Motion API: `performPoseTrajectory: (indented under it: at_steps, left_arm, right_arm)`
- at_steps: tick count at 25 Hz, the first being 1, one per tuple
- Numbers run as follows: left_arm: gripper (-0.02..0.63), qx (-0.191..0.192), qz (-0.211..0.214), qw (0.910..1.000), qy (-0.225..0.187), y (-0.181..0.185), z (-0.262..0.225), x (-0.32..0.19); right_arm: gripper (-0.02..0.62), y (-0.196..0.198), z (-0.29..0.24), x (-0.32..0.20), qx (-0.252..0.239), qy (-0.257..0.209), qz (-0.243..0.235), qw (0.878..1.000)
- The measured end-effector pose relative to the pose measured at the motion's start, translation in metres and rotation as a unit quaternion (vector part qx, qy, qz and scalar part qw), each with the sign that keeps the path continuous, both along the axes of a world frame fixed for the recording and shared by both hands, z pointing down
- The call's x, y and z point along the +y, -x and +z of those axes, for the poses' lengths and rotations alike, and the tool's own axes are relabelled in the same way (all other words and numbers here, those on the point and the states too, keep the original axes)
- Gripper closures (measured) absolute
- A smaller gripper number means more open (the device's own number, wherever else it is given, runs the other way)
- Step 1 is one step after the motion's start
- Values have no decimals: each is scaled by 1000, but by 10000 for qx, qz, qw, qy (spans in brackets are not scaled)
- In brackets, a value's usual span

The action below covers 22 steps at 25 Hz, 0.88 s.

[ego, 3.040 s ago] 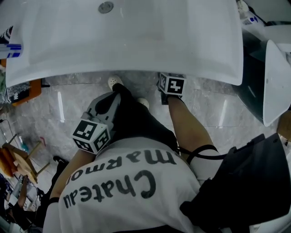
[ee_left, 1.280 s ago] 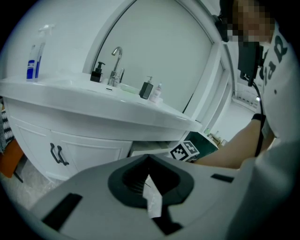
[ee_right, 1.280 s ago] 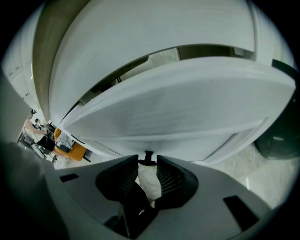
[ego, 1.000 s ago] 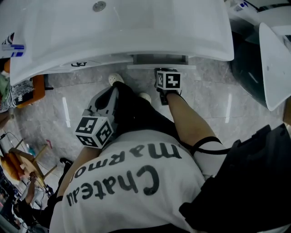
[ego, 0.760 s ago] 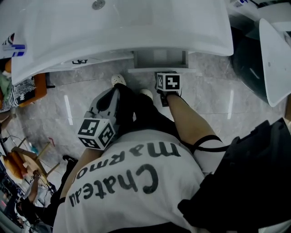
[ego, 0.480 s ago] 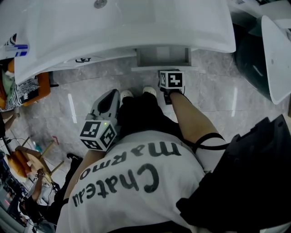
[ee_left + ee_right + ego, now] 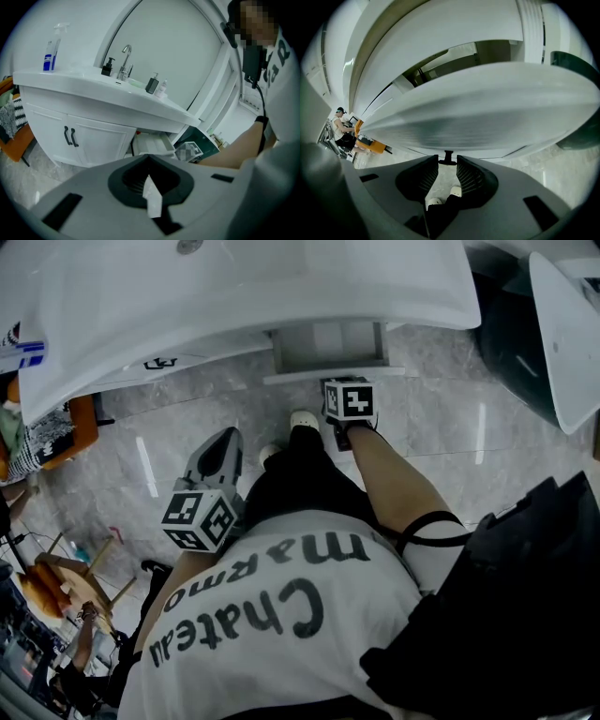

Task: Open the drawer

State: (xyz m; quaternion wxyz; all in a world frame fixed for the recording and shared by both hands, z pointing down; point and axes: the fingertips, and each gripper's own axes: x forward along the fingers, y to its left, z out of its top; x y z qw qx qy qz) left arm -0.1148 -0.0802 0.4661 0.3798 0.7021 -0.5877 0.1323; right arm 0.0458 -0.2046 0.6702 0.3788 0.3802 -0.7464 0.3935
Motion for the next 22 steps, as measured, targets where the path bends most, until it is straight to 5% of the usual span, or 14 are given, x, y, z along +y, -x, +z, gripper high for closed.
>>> performPoseTrajectory:
  at_steps: [22]
  left_arm:
    - [598, -30, 56, 10000, 68, 33, 0, 39]
  right_arm:
    - [468, -15, 5, 45, 283, 256, 282, 9989]
